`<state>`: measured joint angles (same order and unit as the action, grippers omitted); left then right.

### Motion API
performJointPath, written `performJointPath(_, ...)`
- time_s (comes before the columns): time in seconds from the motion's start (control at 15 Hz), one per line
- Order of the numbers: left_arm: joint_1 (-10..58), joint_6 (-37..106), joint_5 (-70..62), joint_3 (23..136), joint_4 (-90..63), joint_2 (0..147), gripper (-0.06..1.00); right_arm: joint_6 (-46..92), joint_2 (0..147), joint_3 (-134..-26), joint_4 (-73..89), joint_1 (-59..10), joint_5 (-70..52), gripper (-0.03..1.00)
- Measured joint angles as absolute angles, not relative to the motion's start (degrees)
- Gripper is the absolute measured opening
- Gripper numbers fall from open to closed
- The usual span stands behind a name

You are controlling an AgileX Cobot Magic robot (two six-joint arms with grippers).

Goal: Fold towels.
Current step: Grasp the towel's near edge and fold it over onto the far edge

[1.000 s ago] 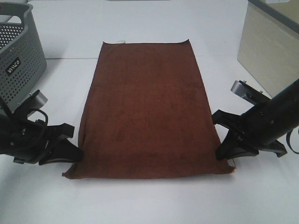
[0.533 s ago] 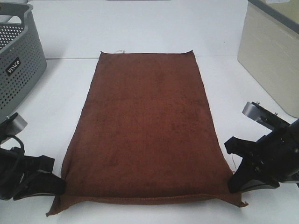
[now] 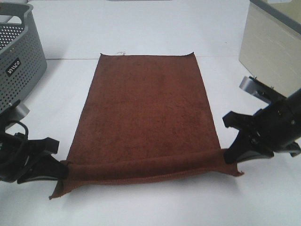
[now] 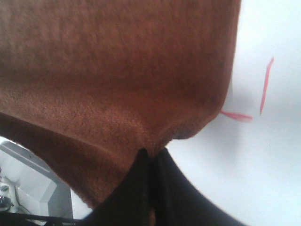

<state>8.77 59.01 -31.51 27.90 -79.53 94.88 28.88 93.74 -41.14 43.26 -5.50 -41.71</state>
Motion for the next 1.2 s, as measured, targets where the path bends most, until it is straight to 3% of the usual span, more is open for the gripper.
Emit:
performJointPath(0.4,8.77,37.41,-30.19,47.78,-58.27,95.51,0.0,25.61,103.13,-62.05,40.51,-5.5,-45.21,0.0)
performJointPath(0.6,8.77,30.88,-31.46,60.91,-51.74,103.25,0.0,24.69,110.07,-74.2,39.48,-5.5,-47.44,0.0)
performJointPath(1.2,8.77,26.24,-32.66,90.99,-45.78,122.27,0.0,19.65,126.45,-101.41,32.66,-5.5,-48.01,0.0)
